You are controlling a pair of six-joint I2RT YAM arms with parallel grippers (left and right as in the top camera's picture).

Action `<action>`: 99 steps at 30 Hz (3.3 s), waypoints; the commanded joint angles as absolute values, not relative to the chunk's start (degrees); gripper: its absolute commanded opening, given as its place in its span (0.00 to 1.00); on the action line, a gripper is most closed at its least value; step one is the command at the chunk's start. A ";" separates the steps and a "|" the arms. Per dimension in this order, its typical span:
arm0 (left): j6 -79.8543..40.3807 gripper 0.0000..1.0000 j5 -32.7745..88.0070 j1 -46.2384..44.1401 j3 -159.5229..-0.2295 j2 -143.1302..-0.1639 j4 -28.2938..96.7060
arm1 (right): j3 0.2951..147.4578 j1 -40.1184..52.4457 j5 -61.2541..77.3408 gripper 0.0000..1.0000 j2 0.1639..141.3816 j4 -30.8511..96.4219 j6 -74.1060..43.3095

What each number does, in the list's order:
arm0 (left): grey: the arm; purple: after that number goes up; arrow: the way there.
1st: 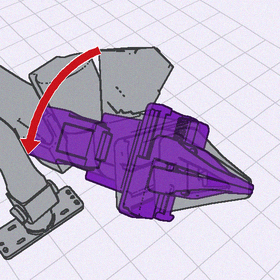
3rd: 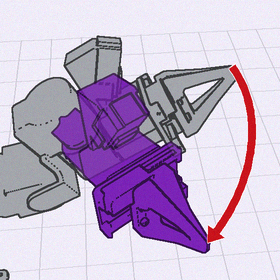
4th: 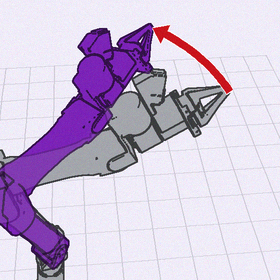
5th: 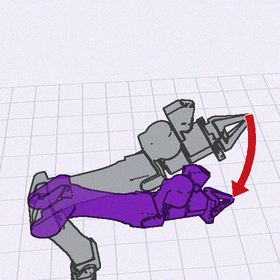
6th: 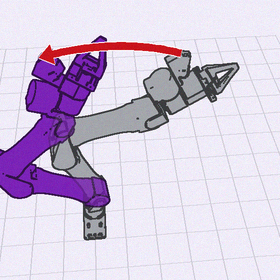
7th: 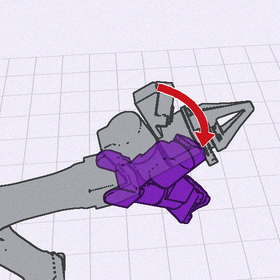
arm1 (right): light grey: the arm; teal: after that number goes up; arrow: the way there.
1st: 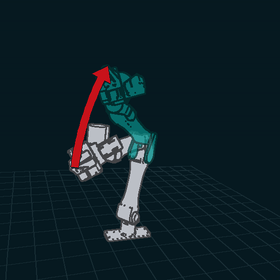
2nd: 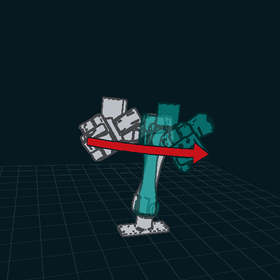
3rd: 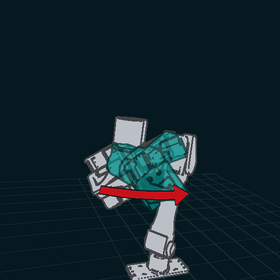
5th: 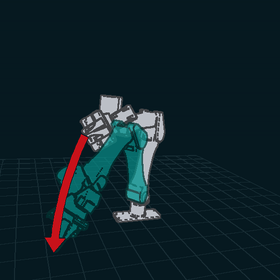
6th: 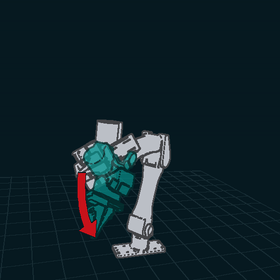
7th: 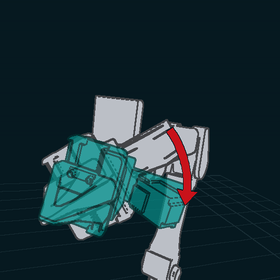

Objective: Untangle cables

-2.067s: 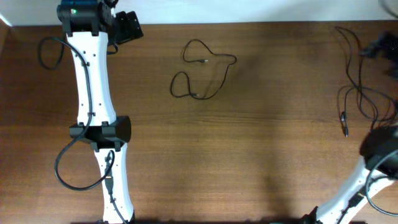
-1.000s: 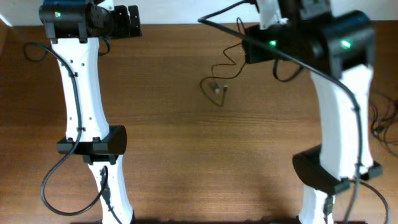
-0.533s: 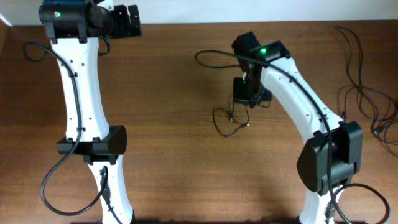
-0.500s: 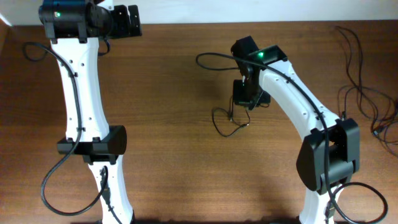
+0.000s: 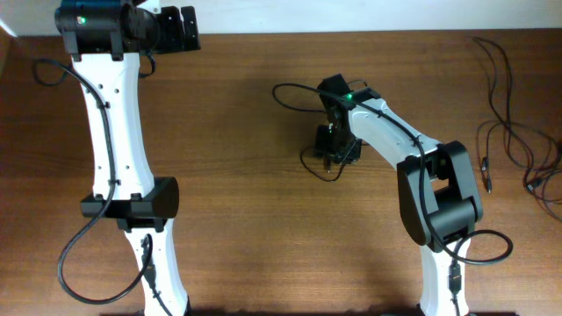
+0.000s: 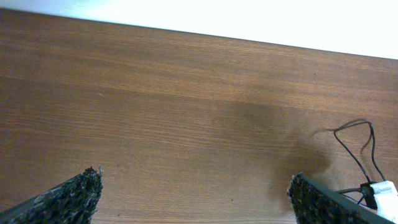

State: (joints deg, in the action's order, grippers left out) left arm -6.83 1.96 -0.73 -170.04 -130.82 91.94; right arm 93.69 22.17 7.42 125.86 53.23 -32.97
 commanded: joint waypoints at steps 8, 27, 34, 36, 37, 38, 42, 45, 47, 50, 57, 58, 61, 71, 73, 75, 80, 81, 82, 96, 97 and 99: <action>-6.13 0.99 1.78 -0.75 -169.84 -130.65 92.03 | 108.60 19.16 7.64 0.04 118.74 81.78 -18.35; -6.13 0.99 1.78 -0.75 -169.84 -130.72 92.29 | 107.28 16.10 -0.38 0.73 134.43 62.19 -39.48; -6.13 0.99 1.78 -0.75 -169.84 -130.72 92.27 | 106.61 16.10 0.80 0.60 134.43 62.43 -39.42; -6.13 0.99 2.42 -0.75 -169.66 -130.91 92.27 | 106.59 16.10 0.82 0.59 134.43 62.35 -39.27; -6.15 0.99 2.39 -0.75 -169.03 -130.91 92.16 | 106.59 16.10 0.80 0.58 134.43 62.37 -39.27; -6.15 0.99 2.39 -0.75 -168.05 -130.91 91.96 | 106.48 16.10 0.80 0.54 134.43 62.24 -39.27; -6.15 0.99 2.44 -0.75 -159.37 -130.91 88.53 | 106.39 16.10 0.80 0.39 134.43 62.11 -39.27; -6.13 0.99 2.42 -0.75 -159.35 -130.91 88.60 | 106.39 16.10 0.91 0.06 134.43 61.95 -38.83; -6.13 0.99 2.42 -0.75 -159.35 -130.91 88.38 | 109.16 15.53 4.32 0.04 134.23 61.39 -27.42; -6.15 0.99 2.44 -0.75 -159.35 -130.91 88.07 | 121.64 13.15 4.34 0.04 131.24 67.48 -15.57; -6.15 0.99 2.46 -0.75 -159.35 -130.91 88.25 | 141.73 10.61 12.43 0.04 130.65 95.61 -7.29; -6.13 0.99 2.42 -0.75 -159.35 -130.91 88.38 | 134.82 12.58 12.43 0.04 130.65 95.35 -7.29; -6.15 0.99 2.44 -0.75 -159.35 -130.91 88.25 | 119.48 17.72 12.32 0.29 130.65 82.24 -7.29; -6.13 0.99 2.42 -0.75 -159.35 -130.91 88.36 | 109.69 18.26 -8.23 0.70 133.40 57.91 -21.10; -6.15 0.99 2.44 -0.75 -159.35 -130.91 88.33 | 109.69 18.26 -8.25 0.70 134.15 57.25 -21.06; -6.15 0.99 2.44 -0.75 -159.35 -130.91 88.36 | 109.67 18.26 -8.23 0.69 134.67 56.42 -21.08; -6.13 0.99 2.42 -0.75 -159.35 -130.91 88.27 | 109.67 17.85 -6.96 0.56 136.35 54.63 -21.54; -6.13 0.99 2.42 -0.75 -159.35 -130.91 88.09 | 109.65 16.75 -8.12 0.56 136.38 55.55 -21.54; -6.13 0.99 2.39 -0.75 -159.35 -130.91 87.85 | 109.23 15.16 -8.38 0.56 136.40 56.77 -21.52; -6.15 0.99 5.82 -0.75 -159.35 -130.91 89.86 | 155.61 -9.56 18.90 0.04 115.66 93.10 -8.93; -6.15 0.99 5.85 -0.75 -159.35 -130.91 89.89 | 155.59 -15.81 15.73 0.04 112.46 94.06 -12.56; -6.15 0.99 6.68 -0.75 -159.35 -130.91 90.11 | 154.95 -29.80 15.44 0.04 111.72 96.16 -13.98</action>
State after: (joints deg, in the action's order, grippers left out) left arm -6.83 5.17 -0.73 -159.39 -130.82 89.95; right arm 154.93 -21.87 16.64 112.46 95.26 -12.16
